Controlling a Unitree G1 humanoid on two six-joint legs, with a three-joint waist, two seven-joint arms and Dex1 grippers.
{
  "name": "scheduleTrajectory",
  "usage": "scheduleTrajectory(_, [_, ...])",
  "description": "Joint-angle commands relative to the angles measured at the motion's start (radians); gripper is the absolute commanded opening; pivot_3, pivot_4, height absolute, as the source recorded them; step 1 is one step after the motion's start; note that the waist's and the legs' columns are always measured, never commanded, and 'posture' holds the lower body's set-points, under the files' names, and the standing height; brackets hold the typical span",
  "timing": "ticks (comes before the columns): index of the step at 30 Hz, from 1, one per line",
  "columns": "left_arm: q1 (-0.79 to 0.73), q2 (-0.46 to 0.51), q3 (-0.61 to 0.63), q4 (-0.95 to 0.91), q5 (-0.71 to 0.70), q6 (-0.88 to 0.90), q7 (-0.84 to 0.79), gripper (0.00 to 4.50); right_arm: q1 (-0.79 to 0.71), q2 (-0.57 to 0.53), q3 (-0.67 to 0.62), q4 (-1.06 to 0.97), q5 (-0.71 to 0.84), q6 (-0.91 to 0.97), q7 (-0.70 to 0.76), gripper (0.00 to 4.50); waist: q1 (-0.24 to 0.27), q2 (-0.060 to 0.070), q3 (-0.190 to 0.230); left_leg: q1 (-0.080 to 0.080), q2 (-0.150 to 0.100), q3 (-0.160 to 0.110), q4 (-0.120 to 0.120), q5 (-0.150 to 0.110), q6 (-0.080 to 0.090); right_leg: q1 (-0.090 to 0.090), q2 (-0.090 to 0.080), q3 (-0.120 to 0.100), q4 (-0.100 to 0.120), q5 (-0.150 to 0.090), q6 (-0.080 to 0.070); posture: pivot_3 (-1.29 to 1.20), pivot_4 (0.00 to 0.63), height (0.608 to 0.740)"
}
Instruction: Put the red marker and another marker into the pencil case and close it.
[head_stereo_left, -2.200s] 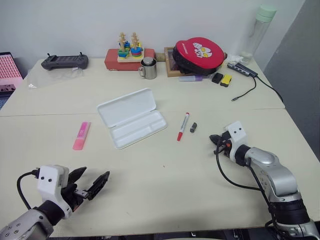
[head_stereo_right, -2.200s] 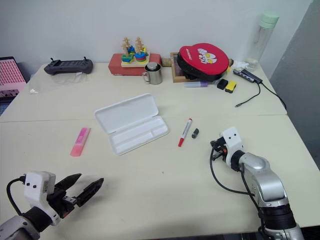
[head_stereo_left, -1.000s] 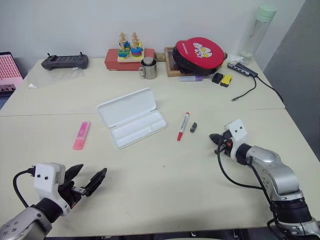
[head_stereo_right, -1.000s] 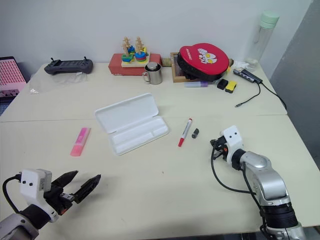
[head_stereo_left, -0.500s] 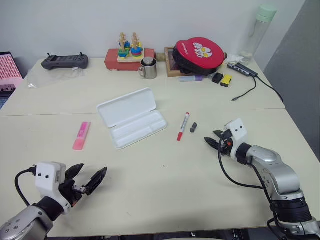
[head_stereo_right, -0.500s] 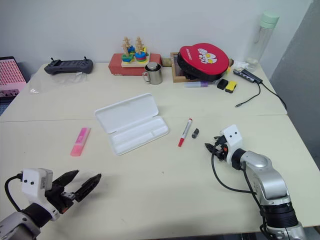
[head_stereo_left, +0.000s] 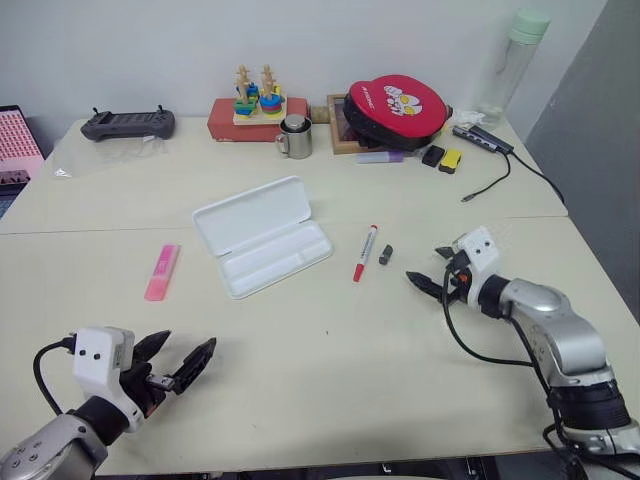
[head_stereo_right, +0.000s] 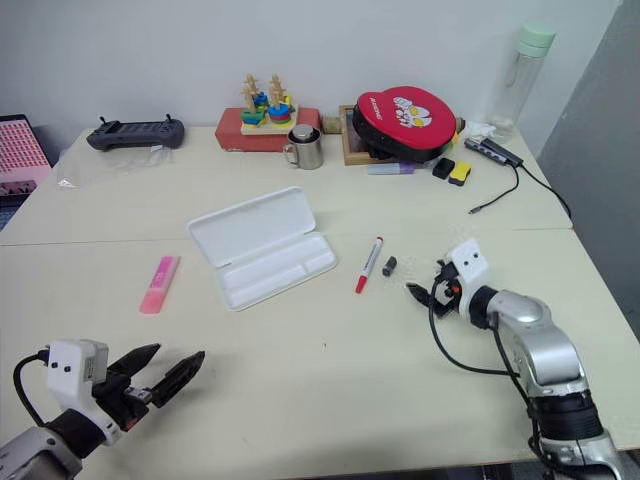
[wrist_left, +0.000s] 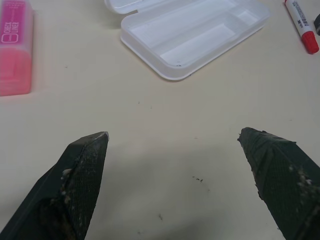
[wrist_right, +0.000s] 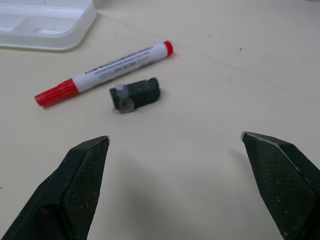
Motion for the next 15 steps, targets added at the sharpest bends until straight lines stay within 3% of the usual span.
scheduleTrajectory(1, [0.006,0.014,0.021,-0.02,-0.013,-0.001,-0.012,4.5,-0.048,-0.041,0.015,0.027,0.013,-0.045,0.102,4.46,0.0,0.0,0.0,0.0,0.0,0.0,0.0,0.0,0.0,0.0,0.0,0.0,0.0,0.0,0.0,0.0,0.15,0.74])
scheduleTrajectory(6, [0.008,0.024,0.024,-0.015,-0.014,0.003,-0.019,4.5,-0.104,-0.069,0.059,0.049,-0.007,-0.116,0.199,4.46,0.0,0.0,0.0,0.0,0.001,0.002,0.0,0.0,0.0,0.0,0.0,0.0,0.0,0.0,0.0,0.0,0.15,0.74])
scheduleTrajectory(15, [-0.036,0.077,0.001,0.034,0.016,0.009,-0.051,4.5,-0.331,-0.004,0.315,0.142,-0.14,-0.497,0.449,4.46,-0.008,-0.001,0.0,0.002,0.003,0.005,0.0,0.0,0.0,0.0,0.001,0.0,0.0,0.001,0.0,0.0,0.15,0.74])
